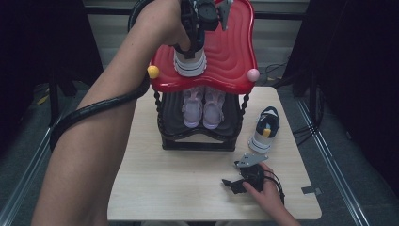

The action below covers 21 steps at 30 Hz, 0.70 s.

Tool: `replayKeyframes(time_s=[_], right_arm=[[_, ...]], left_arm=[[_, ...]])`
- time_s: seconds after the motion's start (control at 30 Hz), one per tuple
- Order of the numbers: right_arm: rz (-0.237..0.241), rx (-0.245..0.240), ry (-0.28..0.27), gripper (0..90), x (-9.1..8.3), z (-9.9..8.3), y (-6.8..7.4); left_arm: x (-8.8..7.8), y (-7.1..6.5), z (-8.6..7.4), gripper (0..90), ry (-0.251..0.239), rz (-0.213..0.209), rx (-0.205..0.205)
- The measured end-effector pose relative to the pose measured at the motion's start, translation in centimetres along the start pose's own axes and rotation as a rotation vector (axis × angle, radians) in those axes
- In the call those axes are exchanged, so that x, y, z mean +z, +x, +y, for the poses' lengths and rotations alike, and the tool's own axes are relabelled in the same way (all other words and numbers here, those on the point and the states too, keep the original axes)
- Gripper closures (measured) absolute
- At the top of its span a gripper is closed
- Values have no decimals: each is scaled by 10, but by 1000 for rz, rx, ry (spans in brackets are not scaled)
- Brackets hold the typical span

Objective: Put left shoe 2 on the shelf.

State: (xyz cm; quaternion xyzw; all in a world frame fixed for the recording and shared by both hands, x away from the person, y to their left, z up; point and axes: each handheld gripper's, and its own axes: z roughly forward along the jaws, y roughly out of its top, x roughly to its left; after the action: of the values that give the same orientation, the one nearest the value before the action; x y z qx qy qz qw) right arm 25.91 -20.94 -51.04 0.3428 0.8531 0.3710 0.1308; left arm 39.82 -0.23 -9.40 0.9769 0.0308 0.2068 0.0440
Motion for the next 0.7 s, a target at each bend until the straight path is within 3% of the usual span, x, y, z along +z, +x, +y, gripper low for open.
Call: replayKeyframes(time_s=[0.47,0.7], right_arm=[[0,0,0,134,0,0,0],[0,0,0,133,0,0,0]], left_arm=[[2,1,-2,569,-6,2,-35],[1,2,-3,565,0,-3,-44]])
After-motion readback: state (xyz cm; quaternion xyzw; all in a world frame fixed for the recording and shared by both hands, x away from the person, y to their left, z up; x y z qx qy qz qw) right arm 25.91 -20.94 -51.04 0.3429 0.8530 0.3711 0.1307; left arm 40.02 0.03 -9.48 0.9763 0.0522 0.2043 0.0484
